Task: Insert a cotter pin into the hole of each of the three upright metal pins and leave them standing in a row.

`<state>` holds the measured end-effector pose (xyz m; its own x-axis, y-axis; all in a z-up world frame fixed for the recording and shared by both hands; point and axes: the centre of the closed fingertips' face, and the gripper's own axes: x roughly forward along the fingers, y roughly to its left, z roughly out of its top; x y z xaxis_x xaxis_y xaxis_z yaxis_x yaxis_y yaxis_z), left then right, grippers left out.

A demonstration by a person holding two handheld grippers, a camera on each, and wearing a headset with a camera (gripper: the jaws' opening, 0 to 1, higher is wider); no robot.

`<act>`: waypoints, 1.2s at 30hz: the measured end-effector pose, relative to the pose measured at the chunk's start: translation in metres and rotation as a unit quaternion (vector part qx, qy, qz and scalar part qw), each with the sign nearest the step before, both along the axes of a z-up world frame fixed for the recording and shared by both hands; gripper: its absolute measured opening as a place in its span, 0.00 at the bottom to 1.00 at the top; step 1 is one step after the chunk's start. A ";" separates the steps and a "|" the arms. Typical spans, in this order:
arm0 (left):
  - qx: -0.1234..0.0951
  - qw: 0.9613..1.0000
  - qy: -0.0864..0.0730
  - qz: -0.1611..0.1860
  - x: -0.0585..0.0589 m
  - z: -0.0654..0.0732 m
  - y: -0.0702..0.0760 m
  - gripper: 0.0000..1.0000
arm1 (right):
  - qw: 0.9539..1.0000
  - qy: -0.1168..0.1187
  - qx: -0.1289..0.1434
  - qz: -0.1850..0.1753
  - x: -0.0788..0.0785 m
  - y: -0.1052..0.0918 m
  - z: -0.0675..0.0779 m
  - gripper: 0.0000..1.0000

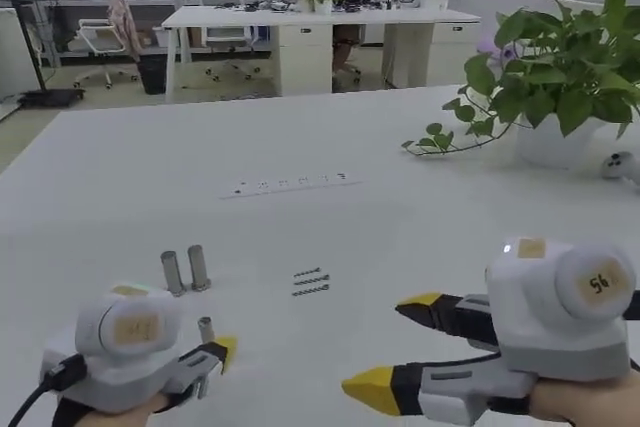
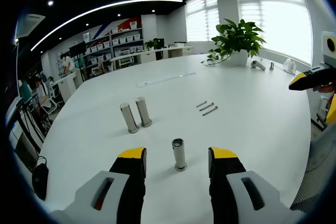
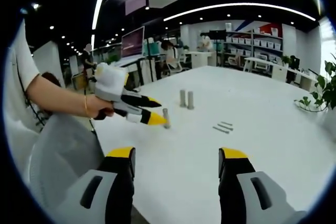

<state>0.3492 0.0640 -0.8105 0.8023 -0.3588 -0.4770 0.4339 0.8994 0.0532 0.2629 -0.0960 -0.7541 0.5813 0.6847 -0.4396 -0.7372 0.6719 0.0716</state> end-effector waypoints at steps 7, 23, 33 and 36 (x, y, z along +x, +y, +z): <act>0.005 1.000 -0.011 -0.025 -0.012 0.008 0.007 0.56 | 1.000 -0.012 -0.005 0.010 0.019 0.003 0.003 0.58; -0.022 0.998 -0.020 -0.055 -0.032 0.027 0.011 0.73 | 1.000 -0.004 -0.020 0.002 0.079 0.003 0.000 0.43; -0.039 0.997 -0.018 -0.066 -0.045 0.039 0.017 0.77 | 0.999 0.024 -0.011 -0.024 0.115 -0.005 -0.015 0.33; -0.031 0.996 -0.021 -0.077 -0.047 0.039 0.016 0.78 | 0.999 0.027 -0.019 -0.023 0.126 -0.006 -0.019 0.32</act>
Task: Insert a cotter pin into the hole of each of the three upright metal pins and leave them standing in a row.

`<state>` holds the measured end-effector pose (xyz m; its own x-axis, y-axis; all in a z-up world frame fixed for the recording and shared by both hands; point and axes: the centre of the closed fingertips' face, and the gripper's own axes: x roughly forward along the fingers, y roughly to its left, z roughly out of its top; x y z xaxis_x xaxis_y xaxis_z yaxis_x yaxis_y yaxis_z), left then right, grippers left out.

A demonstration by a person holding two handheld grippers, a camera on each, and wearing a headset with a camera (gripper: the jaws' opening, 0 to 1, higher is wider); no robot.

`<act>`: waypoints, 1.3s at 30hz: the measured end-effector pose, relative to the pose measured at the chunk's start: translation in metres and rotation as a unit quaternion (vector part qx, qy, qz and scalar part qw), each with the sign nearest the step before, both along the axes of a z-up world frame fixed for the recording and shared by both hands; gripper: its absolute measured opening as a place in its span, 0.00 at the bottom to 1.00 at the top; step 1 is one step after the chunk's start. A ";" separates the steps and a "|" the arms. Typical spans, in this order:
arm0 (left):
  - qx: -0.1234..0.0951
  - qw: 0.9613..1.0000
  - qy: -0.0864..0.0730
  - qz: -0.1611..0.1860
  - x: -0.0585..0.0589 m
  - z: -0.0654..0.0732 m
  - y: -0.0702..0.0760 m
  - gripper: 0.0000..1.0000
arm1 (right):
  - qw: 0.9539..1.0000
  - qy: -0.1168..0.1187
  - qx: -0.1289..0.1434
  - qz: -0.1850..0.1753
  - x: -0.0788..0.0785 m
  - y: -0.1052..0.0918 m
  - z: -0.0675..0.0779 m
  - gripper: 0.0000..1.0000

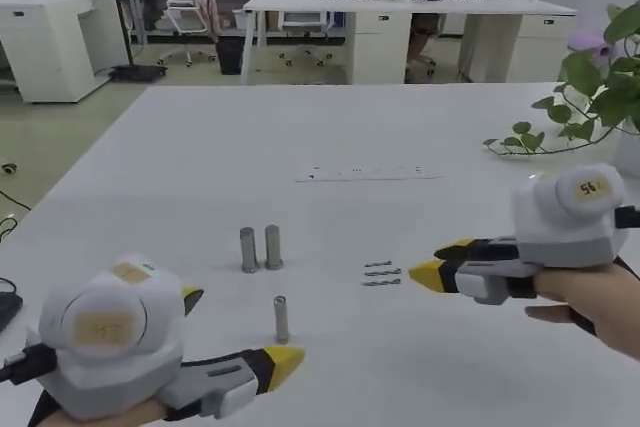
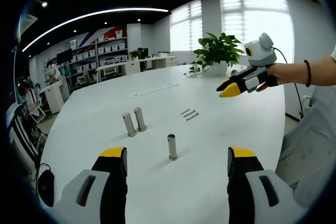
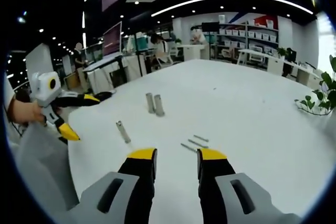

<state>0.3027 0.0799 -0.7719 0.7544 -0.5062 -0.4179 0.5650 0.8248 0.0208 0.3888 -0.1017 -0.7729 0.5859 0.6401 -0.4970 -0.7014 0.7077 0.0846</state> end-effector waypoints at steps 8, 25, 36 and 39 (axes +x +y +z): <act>0.003 1.000 -0.004 -0.014 -0.002 -0.001 -0.002 0.79 | 0.999 0.004 -0.031 0.020 0.021 0.009 -0.010 0.26; 0.001 1.000 0.004 -0.006 -0.001 -0.008 0.003 0.78 | 0.985 0.023 -0.137 0.098 0.058 0.022 -0.044 0.18; 0.015 1.000 -0.003 -0.003 0.000 -0.010 0.006 0.78 | 0.979 0.037 -0.170 0.106 0.078 0.015 -0.064 0.18; 0.018 1.000 0.000 -0.002 0.000 -0.012 0.007 0.78 | 0.977 0.041 -0.175 0.112 0.082 0.015 -0.067 0.18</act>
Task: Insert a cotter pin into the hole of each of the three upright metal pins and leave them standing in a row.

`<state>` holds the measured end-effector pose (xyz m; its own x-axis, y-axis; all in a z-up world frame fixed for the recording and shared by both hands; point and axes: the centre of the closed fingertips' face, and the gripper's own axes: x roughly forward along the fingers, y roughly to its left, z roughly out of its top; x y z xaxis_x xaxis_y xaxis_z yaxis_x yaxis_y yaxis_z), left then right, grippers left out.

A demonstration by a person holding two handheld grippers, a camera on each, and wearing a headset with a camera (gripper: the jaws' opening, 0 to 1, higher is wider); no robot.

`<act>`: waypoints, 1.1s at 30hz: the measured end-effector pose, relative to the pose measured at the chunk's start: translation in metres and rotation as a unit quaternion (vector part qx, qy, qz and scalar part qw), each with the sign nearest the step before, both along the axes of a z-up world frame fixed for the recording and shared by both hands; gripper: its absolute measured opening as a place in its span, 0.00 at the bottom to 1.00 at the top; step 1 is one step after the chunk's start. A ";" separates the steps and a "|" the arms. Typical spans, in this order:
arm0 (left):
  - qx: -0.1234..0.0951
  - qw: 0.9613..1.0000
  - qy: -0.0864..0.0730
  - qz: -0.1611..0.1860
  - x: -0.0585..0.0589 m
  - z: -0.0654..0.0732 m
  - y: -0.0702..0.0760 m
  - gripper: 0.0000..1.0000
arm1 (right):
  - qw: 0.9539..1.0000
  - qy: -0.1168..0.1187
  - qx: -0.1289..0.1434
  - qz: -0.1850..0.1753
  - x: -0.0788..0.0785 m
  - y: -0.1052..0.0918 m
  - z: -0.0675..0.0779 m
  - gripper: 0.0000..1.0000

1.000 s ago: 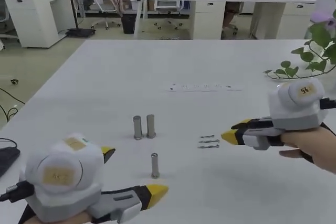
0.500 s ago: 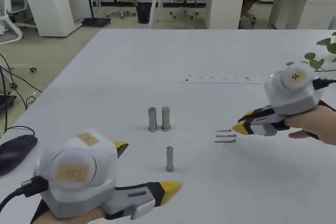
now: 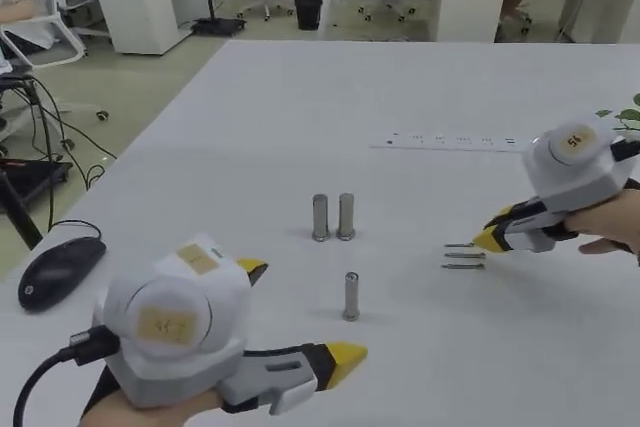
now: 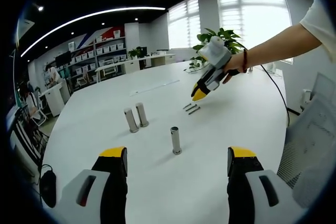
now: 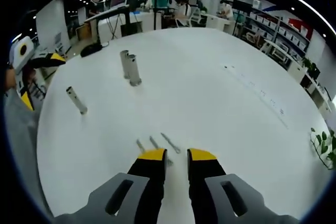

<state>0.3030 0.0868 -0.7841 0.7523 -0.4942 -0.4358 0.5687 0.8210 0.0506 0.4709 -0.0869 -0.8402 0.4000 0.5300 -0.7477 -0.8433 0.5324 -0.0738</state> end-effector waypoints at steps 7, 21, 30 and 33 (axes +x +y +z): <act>-0.004 1.000 0.000 0.001 0.000 -0.002 0.000 0.77 | 0.999 0.004 -0.027 0.033 0.008 0.003 -0.009 0.14; -0.019 1.000 -0.001 0.007 0.000 0.001 0.002 0.75 | 0.992 0.030 -0.067 0.103 0.006 0.012 -0.021 0.13; -0.023 1.000 0.003 0.005 -0.001 0.000 0.002 0.74 | 0.983 0.046 -0.098 0.146 0.000 0.014 -0.022 0.10; -0.021 1.000 0.005 0.002 -0.002 -0.001 0.002 0.74 | 0.979 0.044 -0.112 0.164 -0.001 0.016 -0.023 0.07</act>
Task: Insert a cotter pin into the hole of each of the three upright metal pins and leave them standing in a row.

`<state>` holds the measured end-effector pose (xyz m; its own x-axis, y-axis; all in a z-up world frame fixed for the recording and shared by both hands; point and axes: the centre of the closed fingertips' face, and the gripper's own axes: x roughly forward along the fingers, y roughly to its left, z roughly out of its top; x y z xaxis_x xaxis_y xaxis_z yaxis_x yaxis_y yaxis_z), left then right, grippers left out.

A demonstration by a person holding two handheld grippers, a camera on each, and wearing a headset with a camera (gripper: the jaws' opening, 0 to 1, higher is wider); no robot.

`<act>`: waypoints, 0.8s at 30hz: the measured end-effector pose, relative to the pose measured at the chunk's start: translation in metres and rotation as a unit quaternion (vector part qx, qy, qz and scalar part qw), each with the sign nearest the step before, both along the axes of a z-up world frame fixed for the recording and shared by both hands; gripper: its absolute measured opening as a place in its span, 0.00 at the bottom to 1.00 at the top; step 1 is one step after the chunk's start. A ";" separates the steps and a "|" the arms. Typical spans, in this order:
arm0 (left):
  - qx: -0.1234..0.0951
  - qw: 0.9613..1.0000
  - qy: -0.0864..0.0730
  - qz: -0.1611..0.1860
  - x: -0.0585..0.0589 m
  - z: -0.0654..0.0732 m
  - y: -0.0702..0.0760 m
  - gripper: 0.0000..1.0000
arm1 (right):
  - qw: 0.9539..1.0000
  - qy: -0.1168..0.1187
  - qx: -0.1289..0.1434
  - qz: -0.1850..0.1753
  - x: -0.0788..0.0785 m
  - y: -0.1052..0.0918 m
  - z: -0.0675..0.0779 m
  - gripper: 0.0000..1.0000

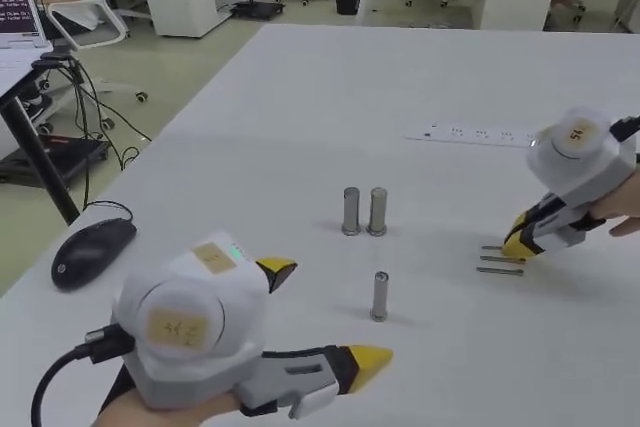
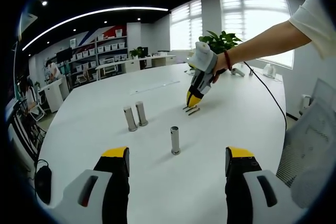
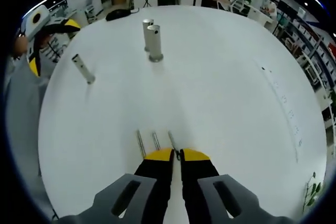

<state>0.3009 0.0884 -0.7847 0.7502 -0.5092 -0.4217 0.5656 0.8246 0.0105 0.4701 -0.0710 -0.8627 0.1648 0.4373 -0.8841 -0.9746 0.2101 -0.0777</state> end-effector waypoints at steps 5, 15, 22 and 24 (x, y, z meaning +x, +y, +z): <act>-0.001 1.000 0.003 -0.003 -0.001 -0.001 -0.001 0.74 | 1.000 0.005 -0.014 -0.003 0.001 0.000 0.000 0.05; 0.001 1.000 0.005 -0.006 -0.001 -0.001 -0.003 0.73 | 0.999 0.004 -0.046 0.009 0.001 -0.001 -0.001 0.03; 0.004 1.000 0.004 -0.004 0.000 -0.001 -0.002 0.73 | 0.999 0.004 -0.049 0.000 0.003 -0.002 -0.001 0.03; 0.005 1.000 0.005 -0.004 0.000 -0.002 -0.001 0.73 | 0.999 0.003 -0.051 0.000 0.003 -0.002 -0.001 0.02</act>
<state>0.3005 0.0869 -0.7868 0.7416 -0.5107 -0.4351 0.5721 0.8201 0.0126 0.4730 -0.0729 -0.8637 0.1589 0.3449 -0.9251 -0.9752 0.2010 -0.0926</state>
